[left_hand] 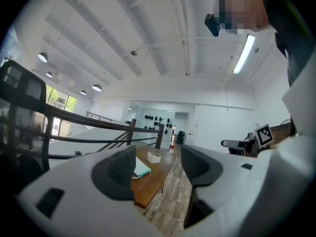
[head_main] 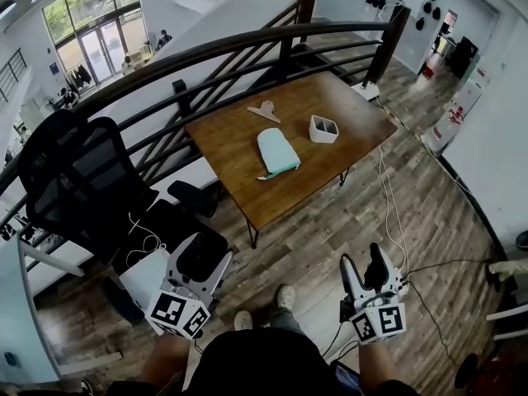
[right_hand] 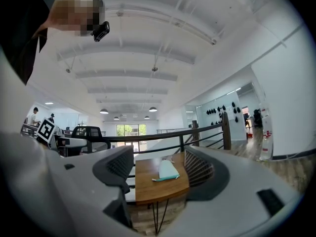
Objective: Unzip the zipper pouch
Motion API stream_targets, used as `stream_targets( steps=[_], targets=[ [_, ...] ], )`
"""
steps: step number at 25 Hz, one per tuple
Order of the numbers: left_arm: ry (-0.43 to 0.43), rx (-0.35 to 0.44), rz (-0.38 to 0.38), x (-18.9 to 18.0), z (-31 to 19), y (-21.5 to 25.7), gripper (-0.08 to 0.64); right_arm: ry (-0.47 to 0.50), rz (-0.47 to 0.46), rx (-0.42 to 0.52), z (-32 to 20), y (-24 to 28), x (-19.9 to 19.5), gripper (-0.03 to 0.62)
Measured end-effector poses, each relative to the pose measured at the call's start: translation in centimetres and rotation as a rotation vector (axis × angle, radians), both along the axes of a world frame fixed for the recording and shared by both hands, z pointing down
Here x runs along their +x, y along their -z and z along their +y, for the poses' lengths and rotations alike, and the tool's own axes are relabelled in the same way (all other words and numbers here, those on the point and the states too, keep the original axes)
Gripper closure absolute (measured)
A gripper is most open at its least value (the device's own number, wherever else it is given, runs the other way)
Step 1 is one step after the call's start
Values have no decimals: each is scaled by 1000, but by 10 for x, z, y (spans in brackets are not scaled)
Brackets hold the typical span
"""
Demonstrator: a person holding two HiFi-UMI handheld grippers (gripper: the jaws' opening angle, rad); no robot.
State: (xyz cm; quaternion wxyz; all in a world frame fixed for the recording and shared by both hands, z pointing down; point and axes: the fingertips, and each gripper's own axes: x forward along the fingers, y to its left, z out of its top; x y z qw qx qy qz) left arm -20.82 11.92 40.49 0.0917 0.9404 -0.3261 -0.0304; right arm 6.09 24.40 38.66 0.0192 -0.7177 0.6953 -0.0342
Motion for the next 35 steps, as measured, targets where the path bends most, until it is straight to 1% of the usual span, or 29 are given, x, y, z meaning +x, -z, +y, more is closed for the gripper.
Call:
stream_targets(
  steps=[3, 7, 10, 15, 20, 24, 27, 31, 35],
  targets=[
    [15, 3, -9, 15, -12, -1, 270, 15, -12, 5, -16, -4, 18, 278],
    [30, 14, -14, 44, -31, 4, 270, 47, -35, 17, -42, -4, 46, 278],
    [41, 17, -25, 67, -46, 8, 270, 89, -46, 17, -62, -7, 61, 278],
    [66, 27, -27, 102, -60, 14, 270, 160, -35, 10, -98, -12, 91, 282],
    [111, 23, -42, 127, -77, 11, 270, 203, -43, 1, -125, -14, 123, 288],
    [126, 28, -56, 143, -81, 13, 272, 220, -51, -6, -134, -15, 145, 298],
    [116, 20, -71, 156, -86, 11, 272, 226, -60, -9, -138, -16, 156, 302],
    [81, 45, -84, 170, -91, 17, 272, 232, -66, -15, -144, -20, 160, 319],
    [54, 21, -102, 179, -112, 3, 272, 228, -63, -41, -157, -29, 166, 325]
  ],
)
